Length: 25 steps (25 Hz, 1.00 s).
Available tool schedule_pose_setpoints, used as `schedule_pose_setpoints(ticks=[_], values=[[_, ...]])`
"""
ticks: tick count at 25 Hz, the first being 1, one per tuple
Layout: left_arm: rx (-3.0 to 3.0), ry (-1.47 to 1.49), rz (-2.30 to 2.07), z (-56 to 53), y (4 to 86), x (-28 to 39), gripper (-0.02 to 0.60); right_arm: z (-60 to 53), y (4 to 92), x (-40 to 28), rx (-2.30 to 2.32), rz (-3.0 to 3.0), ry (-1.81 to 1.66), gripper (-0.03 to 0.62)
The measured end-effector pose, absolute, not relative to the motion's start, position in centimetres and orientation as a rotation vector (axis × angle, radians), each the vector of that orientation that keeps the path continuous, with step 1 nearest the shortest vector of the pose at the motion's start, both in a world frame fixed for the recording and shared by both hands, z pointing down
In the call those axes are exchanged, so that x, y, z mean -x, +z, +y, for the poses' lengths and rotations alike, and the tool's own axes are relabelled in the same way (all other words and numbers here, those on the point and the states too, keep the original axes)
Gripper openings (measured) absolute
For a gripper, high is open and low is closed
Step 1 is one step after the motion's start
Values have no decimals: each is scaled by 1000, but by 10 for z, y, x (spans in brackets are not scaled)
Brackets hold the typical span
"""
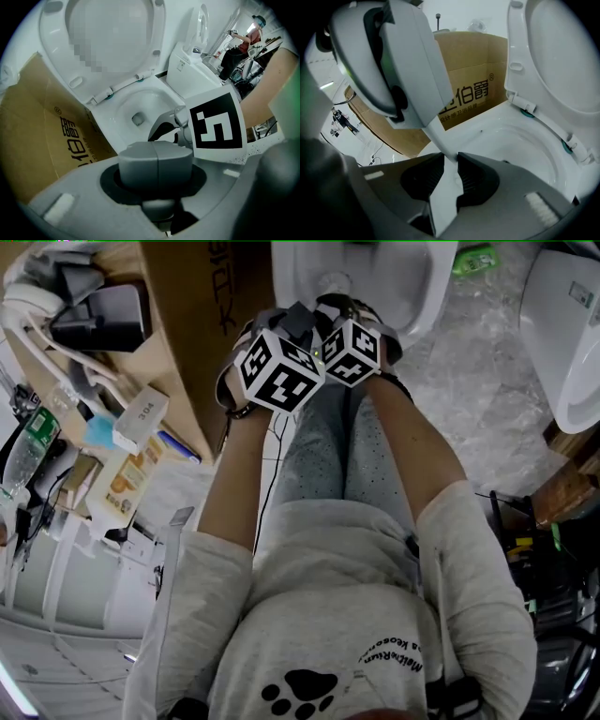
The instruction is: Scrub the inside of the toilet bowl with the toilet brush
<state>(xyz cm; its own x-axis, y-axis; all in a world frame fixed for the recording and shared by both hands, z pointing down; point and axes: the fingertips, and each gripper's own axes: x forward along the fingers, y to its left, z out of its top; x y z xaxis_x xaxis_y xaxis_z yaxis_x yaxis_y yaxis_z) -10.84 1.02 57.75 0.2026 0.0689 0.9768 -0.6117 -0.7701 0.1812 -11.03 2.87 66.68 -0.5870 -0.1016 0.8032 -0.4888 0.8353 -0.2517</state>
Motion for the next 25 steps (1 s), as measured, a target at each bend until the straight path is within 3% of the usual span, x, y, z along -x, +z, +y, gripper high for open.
schedule_pose_setpoints(ticks=[25], values=[[-1917, 1555, -715, -52, 597, 99, 155, -50, 673, 103, -369, -2137, 393, 86]])
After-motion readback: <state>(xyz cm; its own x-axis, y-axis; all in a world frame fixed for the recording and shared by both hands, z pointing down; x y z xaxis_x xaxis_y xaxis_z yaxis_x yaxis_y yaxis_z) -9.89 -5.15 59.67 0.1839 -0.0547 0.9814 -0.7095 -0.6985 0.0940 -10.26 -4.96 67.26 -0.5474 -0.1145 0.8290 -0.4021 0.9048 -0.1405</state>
